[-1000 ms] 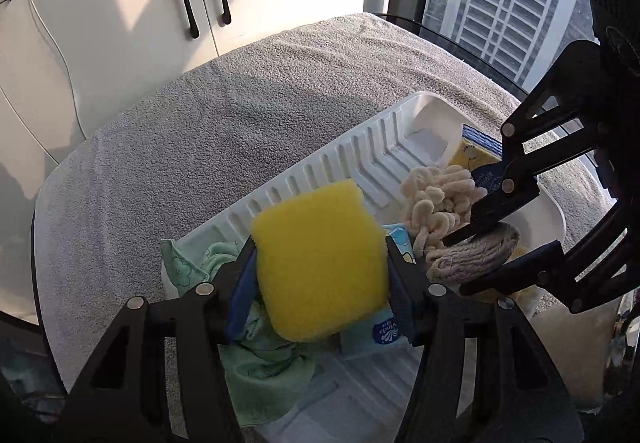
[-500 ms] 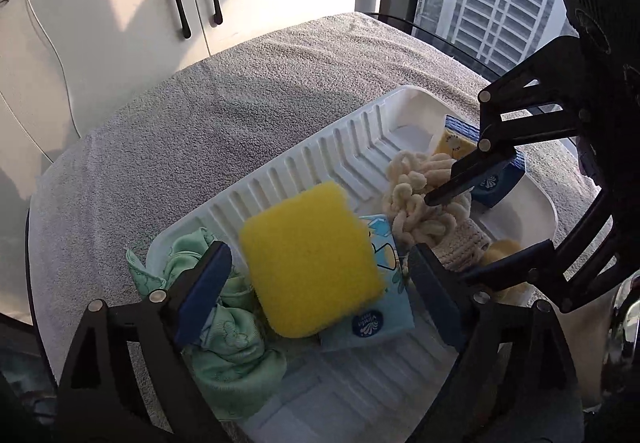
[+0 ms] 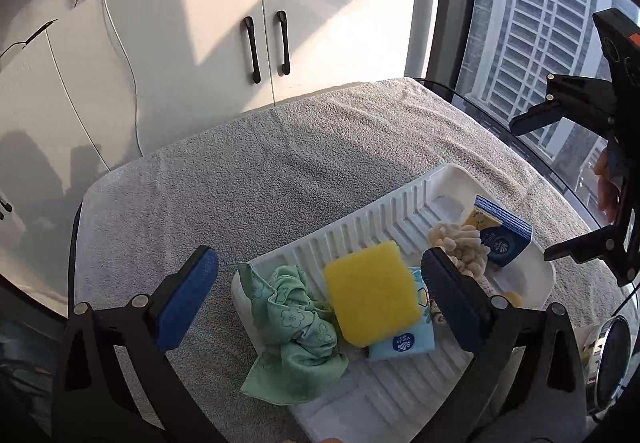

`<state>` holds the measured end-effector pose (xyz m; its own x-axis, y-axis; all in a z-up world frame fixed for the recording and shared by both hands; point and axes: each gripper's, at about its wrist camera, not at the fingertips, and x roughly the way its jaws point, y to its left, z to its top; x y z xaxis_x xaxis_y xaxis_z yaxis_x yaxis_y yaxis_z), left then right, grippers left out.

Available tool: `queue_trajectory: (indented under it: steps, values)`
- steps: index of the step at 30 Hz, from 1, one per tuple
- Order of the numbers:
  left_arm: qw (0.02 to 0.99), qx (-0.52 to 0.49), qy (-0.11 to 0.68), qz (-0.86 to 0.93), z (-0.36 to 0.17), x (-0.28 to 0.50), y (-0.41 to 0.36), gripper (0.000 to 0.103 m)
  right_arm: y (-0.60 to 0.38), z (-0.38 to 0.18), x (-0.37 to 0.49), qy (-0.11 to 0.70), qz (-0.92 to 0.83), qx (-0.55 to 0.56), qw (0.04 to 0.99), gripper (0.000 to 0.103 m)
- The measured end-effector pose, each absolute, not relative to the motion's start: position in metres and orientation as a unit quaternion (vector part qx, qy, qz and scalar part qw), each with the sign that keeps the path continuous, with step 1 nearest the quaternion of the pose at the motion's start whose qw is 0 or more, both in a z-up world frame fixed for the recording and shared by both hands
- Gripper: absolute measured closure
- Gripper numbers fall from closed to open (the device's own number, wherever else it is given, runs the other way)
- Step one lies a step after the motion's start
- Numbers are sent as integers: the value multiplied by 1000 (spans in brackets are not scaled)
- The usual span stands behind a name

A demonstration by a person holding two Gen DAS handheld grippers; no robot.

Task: Organize soft objects
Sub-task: 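Open both grippers to drop the yellow sponge and grey roll into the tray, then move both open grippers toward the two yellow sponges beside the mugs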

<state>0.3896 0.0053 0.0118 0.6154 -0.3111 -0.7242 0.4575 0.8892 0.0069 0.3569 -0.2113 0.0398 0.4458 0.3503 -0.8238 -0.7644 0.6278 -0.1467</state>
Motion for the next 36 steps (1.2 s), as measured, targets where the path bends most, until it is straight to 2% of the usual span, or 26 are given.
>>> queue_trajectory:
  steps: [4,12,19,28,33,36]
  values:
    - [916,81,347,-183,36,378,28,0,-243,68,361,371,305,-211,851,0]
    - [925,65,339,-157,52,352,46,0,-277,97,339,341,264,-168,886,0]
    - [938,54,298,-167,68,276,58,0,-288,114,274,311,231,-139,911,0]
    - [934,98,290,-184,35,150,57,0,-257,71,138,298,289,-59,908,0]
    - [932,94,288,-201,12,99,50,0,-225,34,98,324,286,-30,901,0]
    - [919,117,315,-208,-14,84,36,0,-206,13,87,346,282,-6,895,0]
